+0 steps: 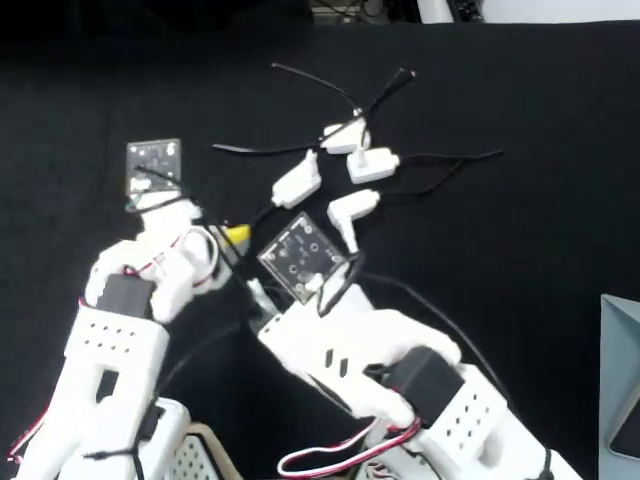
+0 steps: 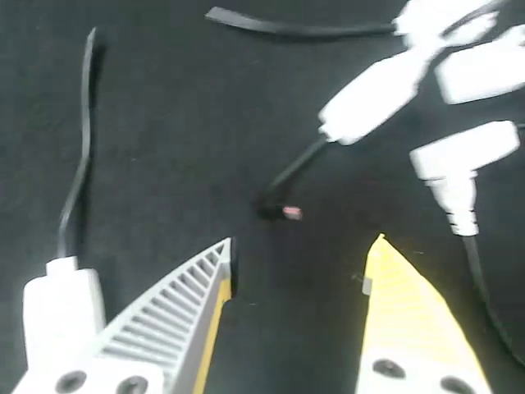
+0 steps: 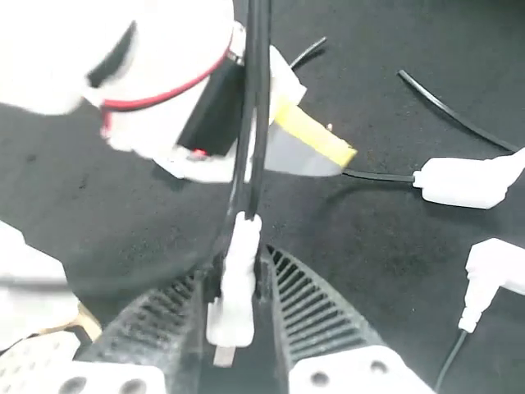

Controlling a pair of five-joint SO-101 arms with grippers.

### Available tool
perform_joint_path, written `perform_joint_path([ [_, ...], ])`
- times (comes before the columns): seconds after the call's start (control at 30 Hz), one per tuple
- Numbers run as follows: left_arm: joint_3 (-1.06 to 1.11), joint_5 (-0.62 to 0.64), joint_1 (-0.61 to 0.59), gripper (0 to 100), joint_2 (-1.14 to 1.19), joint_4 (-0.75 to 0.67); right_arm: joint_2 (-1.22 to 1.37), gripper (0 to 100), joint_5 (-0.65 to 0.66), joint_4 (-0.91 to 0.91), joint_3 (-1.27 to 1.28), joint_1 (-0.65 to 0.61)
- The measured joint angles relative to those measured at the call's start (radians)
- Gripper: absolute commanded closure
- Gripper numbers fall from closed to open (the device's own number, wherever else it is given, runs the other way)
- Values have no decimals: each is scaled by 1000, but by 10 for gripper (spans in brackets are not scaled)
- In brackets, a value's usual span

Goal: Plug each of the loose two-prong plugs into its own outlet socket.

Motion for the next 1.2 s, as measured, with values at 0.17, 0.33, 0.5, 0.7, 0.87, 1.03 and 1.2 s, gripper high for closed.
perform_joint_path([
  [0.17, -2, 2, 95, 743, -181, 80, -3, 987, 2, -11, 8, -3],
  [0.33, -2, -31, 135, 743, -302, 164, -8, 987, 3, -26, 8, -6],
  [0.5, -3, -129, 137, 742, -351, 230, -9, 987, 5, -26, 9, -8],
  [0.7, -8, -199, 203, 742, -399, 279, -9, 987, 5, -26, 11, -8],
  [0.87, 5, -221, 222, 742, -450, 278, -17, 987, 5, -26, 21, -8],
  [1.03, 23, -221, 224, 742, -503, 279, -23, 987, 5, -26, 57, -9],
  [1.2, 26, -229, 141, 742, -575, 292, -11, 987, 2, -44, 60, 0],
])
